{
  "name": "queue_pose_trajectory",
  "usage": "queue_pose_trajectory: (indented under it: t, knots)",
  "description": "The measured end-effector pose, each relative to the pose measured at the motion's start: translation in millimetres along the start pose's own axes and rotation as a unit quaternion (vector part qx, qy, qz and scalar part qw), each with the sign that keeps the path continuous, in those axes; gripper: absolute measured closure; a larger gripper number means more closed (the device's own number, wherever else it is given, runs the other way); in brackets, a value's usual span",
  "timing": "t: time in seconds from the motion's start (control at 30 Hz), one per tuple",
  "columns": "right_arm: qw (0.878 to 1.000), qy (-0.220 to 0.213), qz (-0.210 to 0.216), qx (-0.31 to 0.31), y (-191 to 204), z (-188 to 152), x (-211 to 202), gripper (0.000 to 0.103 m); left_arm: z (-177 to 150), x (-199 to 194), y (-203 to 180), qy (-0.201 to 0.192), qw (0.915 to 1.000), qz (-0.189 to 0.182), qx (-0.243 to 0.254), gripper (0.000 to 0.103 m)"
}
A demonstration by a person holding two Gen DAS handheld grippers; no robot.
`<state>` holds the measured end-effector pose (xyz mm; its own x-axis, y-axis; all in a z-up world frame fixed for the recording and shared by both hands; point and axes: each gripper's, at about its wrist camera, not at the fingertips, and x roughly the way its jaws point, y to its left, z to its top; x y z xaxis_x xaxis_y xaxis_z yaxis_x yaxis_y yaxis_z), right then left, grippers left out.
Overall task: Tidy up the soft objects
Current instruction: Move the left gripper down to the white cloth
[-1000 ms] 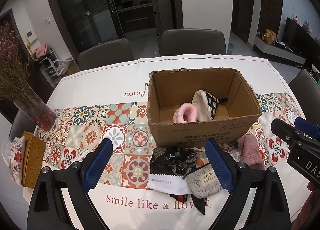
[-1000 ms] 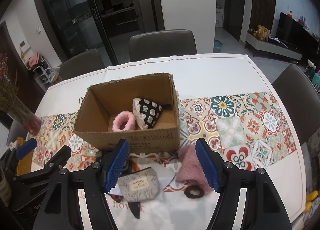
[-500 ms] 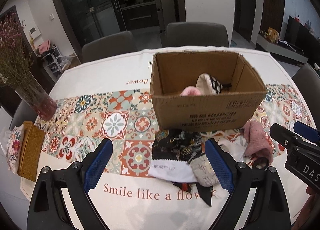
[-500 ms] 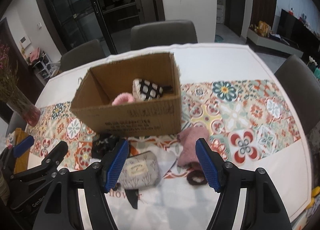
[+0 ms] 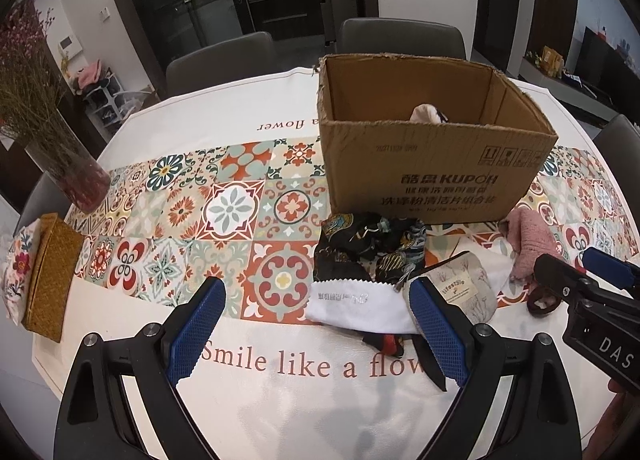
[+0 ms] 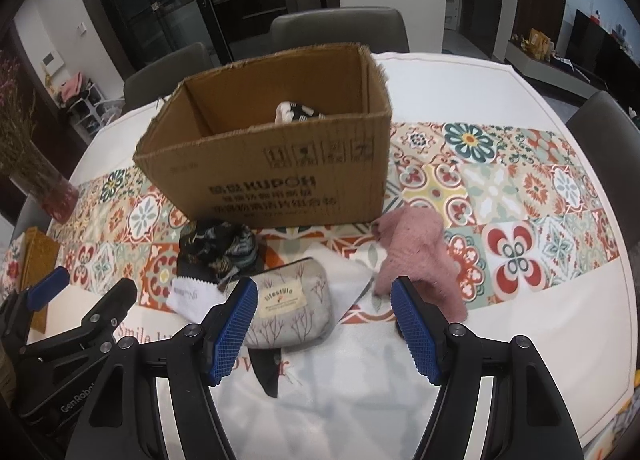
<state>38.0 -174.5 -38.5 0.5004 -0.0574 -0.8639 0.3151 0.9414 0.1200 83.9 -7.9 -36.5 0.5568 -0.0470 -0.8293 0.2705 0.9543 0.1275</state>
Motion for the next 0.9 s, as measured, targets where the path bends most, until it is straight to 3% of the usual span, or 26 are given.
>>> queue_pose_trajectory:
  t: [0.73, 0.9]
  knots:
    - [0.998, 0.062, 0.01, 0.015, 10.1, -33.3, 67.2, 0.033, -36.9, 61.2, 11.4, 0.035, 0.9972, -0.061, -0.025, 0.009]
    - [0.997, 0.07, 0.006, 0.019, 5.2, -35.5, 77.2, 0.033, -40.0, 72.9, 7.0, 0.048, 0.9974, -0.051, -0.017, 0.019]
